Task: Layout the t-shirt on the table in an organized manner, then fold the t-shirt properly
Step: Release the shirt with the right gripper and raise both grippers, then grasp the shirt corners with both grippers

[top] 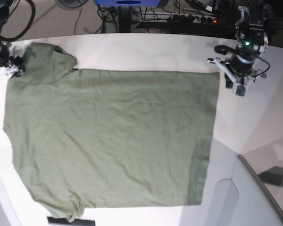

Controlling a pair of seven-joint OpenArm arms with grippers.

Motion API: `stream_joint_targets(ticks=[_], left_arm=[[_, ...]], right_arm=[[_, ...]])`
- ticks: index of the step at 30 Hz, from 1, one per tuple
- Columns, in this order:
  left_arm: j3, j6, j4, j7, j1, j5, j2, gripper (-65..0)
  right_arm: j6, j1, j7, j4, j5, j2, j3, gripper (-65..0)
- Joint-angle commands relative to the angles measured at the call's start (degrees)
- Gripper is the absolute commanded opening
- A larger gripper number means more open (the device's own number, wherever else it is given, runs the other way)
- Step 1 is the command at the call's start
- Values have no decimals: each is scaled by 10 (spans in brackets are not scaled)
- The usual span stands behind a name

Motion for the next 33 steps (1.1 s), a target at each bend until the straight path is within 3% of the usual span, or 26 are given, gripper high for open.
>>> stream_joint_targets(ticks=[1,6,9,25,29,31,33], left_arm=[[-9,1,0,-26,2,-20,-5,-650],[-44,-3,-40,-49,8,-107,-8,-650],[-47,-39,-50,-49,6,-134,-8,-650],[-47,-47,-50,-48,3,-139,-2,-650],[-47,-47,-49,-47,3,-139,-2,-650],[-47,-47,-49,-47,3,-140,-2,-650],[-47,-47,-49,-47,3,-140,-2,-650]], right_arm=[[4,8,6,-3,4,7,2,-329],[4,9,17,-11,4,14,1,-330],[4,10,17,-11,4,14,0,-336],[7,19,17,-11,8,3,-2,-338],[38,19,15,-10,6,-3,-2,-338],[38,21,15,-10,4,-4,-2,-339],[38,22,15,-11,4,-4,-2,-384]])
